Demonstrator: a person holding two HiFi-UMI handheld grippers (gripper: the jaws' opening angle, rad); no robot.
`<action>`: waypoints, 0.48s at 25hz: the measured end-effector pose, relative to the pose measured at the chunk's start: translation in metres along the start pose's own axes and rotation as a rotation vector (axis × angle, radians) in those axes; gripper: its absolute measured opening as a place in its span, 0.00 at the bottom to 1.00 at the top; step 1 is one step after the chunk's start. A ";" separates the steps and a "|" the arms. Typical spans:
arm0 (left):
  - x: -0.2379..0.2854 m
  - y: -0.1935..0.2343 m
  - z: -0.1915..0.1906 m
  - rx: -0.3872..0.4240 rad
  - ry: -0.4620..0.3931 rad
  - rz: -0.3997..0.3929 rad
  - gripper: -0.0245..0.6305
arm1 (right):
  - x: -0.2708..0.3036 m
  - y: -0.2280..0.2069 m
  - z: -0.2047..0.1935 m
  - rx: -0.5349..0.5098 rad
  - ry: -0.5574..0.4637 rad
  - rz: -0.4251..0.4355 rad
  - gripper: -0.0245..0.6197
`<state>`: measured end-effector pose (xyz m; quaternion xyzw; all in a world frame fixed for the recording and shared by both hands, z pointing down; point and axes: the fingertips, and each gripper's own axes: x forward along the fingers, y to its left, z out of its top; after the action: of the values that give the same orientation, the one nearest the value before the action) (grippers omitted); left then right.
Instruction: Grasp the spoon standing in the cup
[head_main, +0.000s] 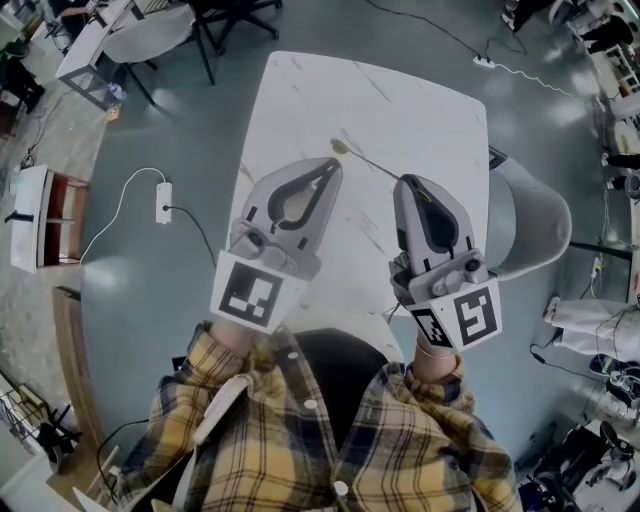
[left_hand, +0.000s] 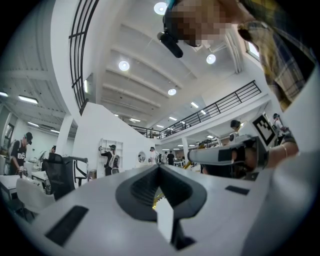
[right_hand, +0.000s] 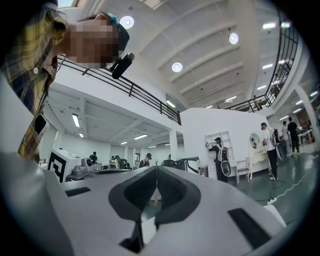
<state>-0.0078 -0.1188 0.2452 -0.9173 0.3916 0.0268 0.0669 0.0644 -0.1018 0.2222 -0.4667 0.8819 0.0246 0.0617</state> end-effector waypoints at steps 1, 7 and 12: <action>0.000 0.000 0.000 -0.001 0.001 0.000 0.07 | 0.001 0.000 0.000 0.000 0.001 0.001 0.07; 0.002 0.001 -0.003 -0.003 0.006 0.003 0.07 | 0.003 0.000 -0.002 0.009 0.008 0.006 0.07; 0.001 0.003 -0.003 -0.003 0.008 0.010 0.07 | 0.003 -0.001 -0.004 0.013 0.016 0.000 0.07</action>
<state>-0.0092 -0.1220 0.2477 -0.9155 0.3965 0.0243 0.0640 0.0636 -0.1051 0.2258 -0.4667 0.8824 0.0154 0.0576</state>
